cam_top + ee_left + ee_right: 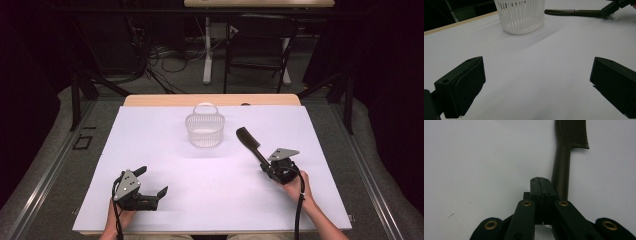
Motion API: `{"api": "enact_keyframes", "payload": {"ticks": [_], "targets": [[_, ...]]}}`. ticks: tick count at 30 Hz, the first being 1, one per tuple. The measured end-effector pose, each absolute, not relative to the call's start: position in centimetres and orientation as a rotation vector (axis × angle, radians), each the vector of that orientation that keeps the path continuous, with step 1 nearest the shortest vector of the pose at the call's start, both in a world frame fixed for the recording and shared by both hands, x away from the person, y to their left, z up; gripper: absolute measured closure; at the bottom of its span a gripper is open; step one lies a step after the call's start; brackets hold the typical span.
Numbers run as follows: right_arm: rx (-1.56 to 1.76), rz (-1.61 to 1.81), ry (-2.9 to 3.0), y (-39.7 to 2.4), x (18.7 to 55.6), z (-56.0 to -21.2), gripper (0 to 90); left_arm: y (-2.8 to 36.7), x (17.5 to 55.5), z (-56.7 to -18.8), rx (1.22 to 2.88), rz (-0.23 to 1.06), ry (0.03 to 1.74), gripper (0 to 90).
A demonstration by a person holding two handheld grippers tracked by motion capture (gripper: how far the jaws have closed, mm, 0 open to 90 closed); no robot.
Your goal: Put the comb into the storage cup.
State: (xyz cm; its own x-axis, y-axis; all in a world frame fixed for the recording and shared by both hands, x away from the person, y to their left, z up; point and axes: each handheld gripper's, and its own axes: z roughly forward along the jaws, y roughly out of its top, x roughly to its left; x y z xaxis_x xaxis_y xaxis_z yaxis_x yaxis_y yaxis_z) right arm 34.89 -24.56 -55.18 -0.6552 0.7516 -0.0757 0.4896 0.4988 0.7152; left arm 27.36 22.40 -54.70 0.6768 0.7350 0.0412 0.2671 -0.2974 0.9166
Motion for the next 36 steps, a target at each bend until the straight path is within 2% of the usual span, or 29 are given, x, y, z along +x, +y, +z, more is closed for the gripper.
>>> {"api": "enact_keyframes", "payload": {"ticks": [36], "targets": [[1.102,0.908,2.329,-26.0,35.5,-55.2,90.0,22.5,27.5,-54.8,1.867,0.572,0.789,0.1]]}}
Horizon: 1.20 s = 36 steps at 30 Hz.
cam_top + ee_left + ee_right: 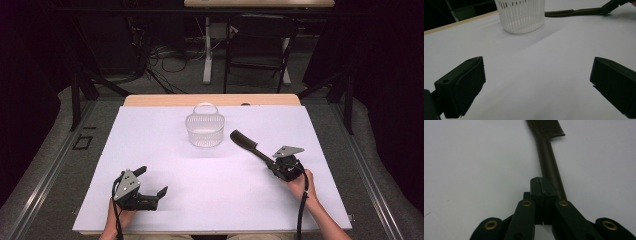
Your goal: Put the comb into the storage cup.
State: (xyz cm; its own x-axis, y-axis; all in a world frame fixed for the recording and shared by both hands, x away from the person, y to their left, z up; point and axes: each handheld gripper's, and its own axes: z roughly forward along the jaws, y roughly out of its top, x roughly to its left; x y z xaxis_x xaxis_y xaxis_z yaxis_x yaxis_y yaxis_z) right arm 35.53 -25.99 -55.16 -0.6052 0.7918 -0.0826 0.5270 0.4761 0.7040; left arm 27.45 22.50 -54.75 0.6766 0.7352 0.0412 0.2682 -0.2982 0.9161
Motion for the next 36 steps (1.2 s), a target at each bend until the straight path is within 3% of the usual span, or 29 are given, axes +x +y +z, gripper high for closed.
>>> {"api": "enact_keyframes", "payload": {"ticks": [28,36], "targets": [[1.122,0.882,2.300,-26.54,35.68,-55.11,90.0,22.67,27.35,-54.66,1.859,0.584,0.797,0.1],[1.095,0.904,2.319,-26.62,35.28,-54.60,75.1,22.74,27.31,-54.62,1.859,0.584,0.797,0.1]]}}
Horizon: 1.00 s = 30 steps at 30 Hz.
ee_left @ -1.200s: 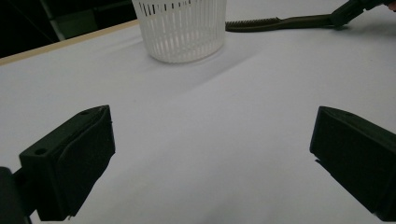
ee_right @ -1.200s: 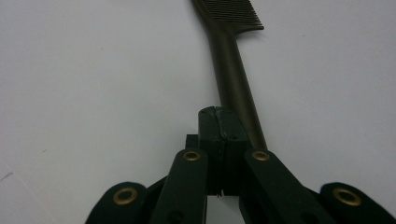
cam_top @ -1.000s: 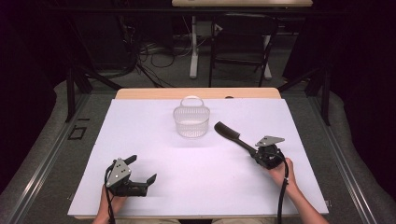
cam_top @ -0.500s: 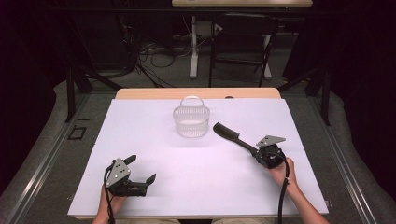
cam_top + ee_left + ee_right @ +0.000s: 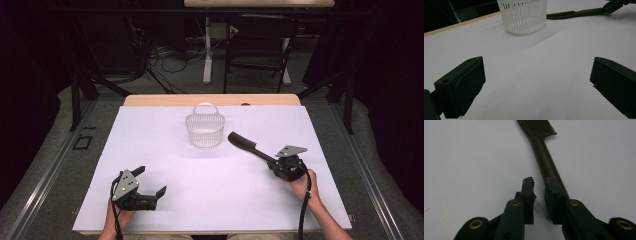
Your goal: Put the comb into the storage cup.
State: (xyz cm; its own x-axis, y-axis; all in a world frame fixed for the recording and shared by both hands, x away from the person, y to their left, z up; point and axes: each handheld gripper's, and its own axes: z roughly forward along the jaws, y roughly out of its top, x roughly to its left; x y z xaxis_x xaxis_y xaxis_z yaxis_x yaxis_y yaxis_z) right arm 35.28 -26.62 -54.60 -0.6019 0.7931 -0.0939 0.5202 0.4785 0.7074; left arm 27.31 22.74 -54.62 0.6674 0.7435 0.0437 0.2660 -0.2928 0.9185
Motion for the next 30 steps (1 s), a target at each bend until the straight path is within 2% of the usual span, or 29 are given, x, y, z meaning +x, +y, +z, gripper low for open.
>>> {"api": "enact_keyframes", "payload": {"ticks": [18,23,30], "targets": [[1.057,0.900,2.324,-26.1,34.8,-53.4,24.9,22.8,27.3,-54.6,1.857,0.589,0.798,0.1],[1.053,0.902,2.332,-26.1,34.9,-53.3,16.6,22.8,27.3,-54.6,1.860,0.588,0.796,0.1],[1.044,0.891,2.342,-26.1,35.1,-53.1,13.3,22.7,27.3,-54.6,1.857,0.585,0.799,0.1]]}}
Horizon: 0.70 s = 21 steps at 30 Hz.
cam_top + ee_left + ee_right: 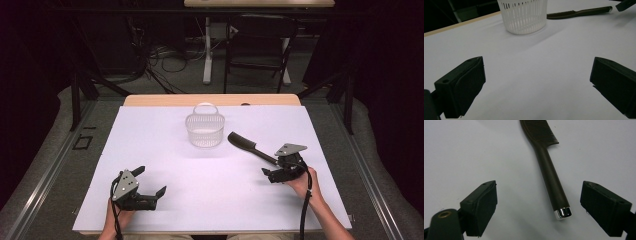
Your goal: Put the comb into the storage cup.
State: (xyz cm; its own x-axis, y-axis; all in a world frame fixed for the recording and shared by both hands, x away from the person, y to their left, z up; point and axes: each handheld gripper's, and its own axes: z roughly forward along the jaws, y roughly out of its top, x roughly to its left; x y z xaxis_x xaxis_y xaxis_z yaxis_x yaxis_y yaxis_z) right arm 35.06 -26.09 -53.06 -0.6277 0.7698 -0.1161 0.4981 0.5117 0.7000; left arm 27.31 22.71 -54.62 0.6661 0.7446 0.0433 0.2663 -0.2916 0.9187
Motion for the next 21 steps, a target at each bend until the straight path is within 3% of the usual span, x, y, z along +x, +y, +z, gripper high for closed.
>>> {"api": "enact_keyframes", "payload": {"ticks": [7,21], "targets": [[1.017,0.886,2.350,-25.8,35.4,-52.9,5.5,22.7,27.3,-54.6,1.860,0.587,0.802,0.2],[0.988,0.868,2.368,-25.1,36.5,-52.1,2.7,22.7,27.3,-54.6,1.860,0.587,0.797,0.2]]}}
